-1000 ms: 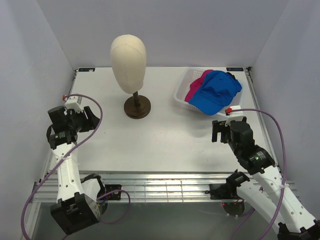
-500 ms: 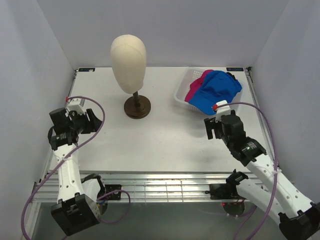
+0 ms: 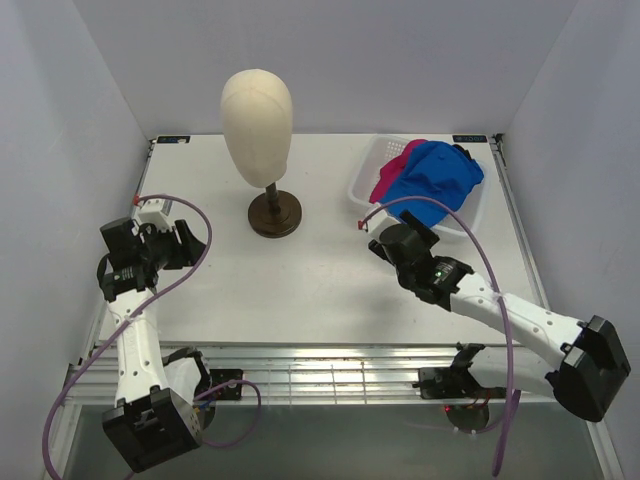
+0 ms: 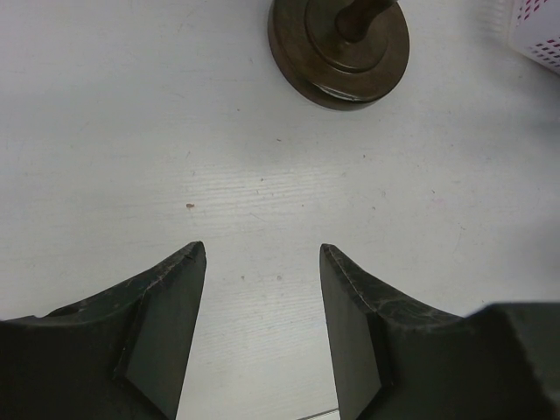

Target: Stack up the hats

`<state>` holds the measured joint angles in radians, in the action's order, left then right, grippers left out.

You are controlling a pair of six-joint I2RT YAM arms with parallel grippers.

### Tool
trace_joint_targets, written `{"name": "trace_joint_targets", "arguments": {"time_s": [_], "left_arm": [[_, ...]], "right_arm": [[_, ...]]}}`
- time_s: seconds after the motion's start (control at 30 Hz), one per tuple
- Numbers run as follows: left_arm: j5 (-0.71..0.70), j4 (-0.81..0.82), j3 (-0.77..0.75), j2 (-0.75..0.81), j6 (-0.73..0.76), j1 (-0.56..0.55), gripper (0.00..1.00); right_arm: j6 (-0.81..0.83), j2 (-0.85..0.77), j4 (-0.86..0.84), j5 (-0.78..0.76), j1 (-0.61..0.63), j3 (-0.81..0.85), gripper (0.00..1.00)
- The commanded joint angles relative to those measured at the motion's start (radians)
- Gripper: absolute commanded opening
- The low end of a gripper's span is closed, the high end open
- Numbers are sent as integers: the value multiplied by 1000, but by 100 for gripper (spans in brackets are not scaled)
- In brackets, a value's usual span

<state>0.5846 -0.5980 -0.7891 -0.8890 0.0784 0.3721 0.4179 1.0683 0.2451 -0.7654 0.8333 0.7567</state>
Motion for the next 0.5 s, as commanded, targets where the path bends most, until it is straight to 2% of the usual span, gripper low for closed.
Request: {"name": "trace_joint_targets", "arguments": {"time_s": [0.0,0.17,0.33,0.47], "left_arm": [[23,12,10,15,11,7,65],[26,12,8,13,12,7,65],[29,12,7,15,12,7,65],[31,9,2,12,14,5,65]], "right_arm": [[97,73,-112,-54,6,73,73],[173,196,-147,-58,6,130,73],[280,297,-216,-167,4,142,67],[308,349,-221,-192,-6,147,66]]}}
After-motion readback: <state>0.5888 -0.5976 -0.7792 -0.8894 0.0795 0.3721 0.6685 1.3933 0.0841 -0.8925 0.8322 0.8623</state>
